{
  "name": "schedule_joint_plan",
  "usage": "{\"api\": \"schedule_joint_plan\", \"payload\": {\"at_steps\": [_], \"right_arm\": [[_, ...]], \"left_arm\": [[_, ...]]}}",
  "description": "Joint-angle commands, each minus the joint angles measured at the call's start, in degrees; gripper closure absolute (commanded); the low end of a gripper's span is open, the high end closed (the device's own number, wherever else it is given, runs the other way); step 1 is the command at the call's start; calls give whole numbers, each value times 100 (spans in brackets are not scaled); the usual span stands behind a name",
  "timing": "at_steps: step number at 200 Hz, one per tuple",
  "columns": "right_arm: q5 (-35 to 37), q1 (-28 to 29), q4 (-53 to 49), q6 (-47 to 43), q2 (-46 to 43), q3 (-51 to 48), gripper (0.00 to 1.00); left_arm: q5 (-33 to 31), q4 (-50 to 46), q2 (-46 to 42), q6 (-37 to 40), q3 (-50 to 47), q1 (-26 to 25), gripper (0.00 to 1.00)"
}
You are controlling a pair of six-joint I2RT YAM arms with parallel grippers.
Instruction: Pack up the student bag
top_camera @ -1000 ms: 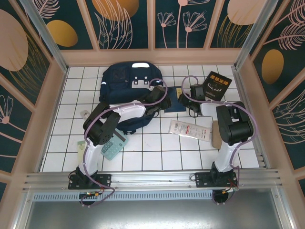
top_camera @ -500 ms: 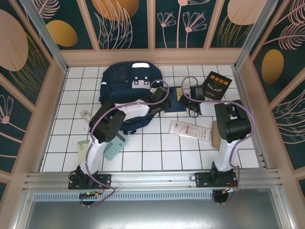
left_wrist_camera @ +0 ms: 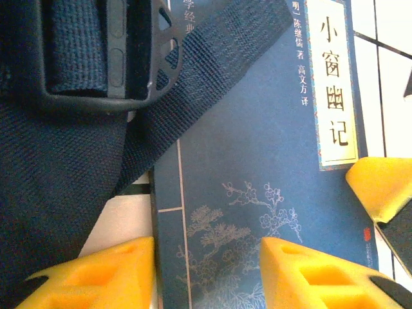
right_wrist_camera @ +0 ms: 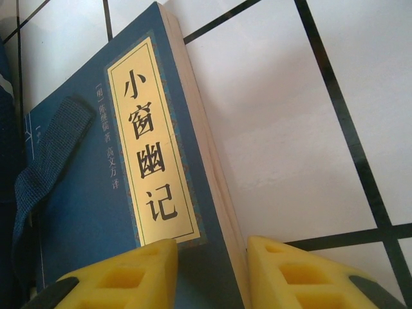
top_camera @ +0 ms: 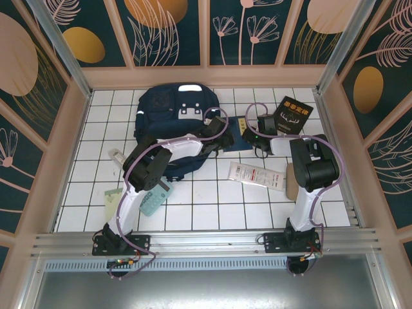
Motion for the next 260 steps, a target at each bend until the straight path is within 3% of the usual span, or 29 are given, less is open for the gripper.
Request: {"api": "schedule_joint_plan", "payload": {"at_steps": [1,58,148,233,260], "right_arm": [[-457,63,153,98,104,-34,67],[-493,51,165,141,74,-62,69],[-506,-5,198,194,-65,-176,69],[-545,-22,222,239,-87,-210,69],[-554,-31,236,251,-85,-218,69]], "left_arm": [[741,925,0,-129,-243,-83,54],[1417,2886,-496,-318,-1069,-87,56],[1723,4204,-503,-894,-1658,94,54],[1757,4099,-392,-901,-1526,140,53],[1699,4136,-383,-913,-1563,160,47]]}}
